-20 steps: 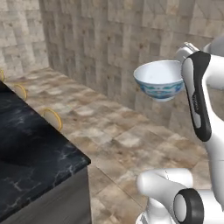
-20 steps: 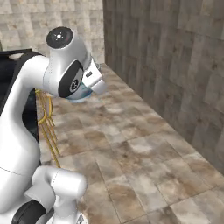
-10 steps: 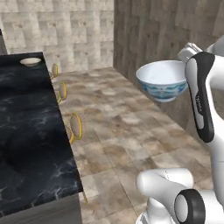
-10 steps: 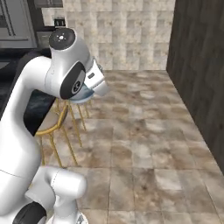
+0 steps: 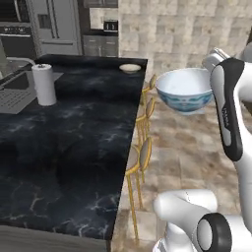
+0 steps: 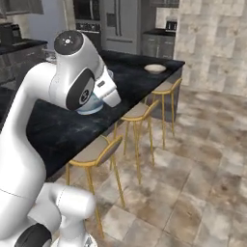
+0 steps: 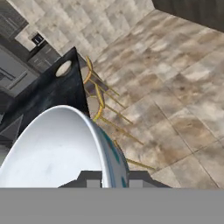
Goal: Pick up the bowls from the cabinet and place each bowl in front of a stool on the dining counter.
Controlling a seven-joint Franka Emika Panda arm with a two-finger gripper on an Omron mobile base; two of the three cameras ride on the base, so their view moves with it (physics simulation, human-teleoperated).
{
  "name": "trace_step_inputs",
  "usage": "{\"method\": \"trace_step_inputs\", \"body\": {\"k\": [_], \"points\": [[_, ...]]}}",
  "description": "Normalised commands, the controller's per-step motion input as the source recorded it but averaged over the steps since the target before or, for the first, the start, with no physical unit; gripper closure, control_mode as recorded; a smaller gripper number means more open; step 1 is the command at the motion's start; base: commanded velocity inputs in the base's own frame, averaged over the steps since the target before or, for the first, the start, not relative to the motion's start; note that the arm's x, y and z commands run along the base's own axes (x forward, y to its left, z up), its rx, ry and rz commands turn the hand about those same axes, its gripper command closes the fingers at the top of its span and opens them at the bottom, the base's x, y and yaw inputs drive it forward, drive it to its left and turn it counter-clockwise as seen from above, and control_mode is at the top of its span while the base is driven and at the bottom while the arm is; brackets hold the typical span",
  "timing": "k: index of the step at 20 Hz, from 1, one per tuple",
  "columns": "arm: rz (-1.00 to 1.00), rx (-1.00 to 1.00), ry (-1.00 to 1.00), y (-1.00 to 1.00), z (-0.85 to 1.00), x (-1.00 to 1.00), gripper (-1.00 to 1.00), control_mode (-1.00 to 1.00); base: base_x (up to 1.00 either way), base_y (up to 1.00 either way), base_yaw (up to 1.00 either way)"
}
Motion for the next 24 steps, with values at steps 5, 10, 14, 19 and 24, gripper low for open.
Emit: {"method": "trace_step_inputs", "body": {"k": [5, 10, 14, 19, 24], "points": [[0.00, 0.00, 0.00, 0.00, 0.00, 0.00, 1.00, 1.00, 0.68, -0.55, 0.72], [0.00, 0.00, 0.00, 0.00, 0.00, 0.00, 1.00, 1.00, 0.26, -0.88, 0.64], [0.00, 0.00, 0.00, 0.00, 0.00, 0.00, 1.00, 1.00, 0.23, -0.91, 0.63], [0.00, 0.00, 0.00, 0.00, 0.00, 0.00, 1.00, 1.00, 0.29, -0.89, 0.63], [0.00, 0.00, 0.00, 0.00, 0.00, 0.00, 1.00, 1.00, 0.51, -0.78, 0.65]]}}
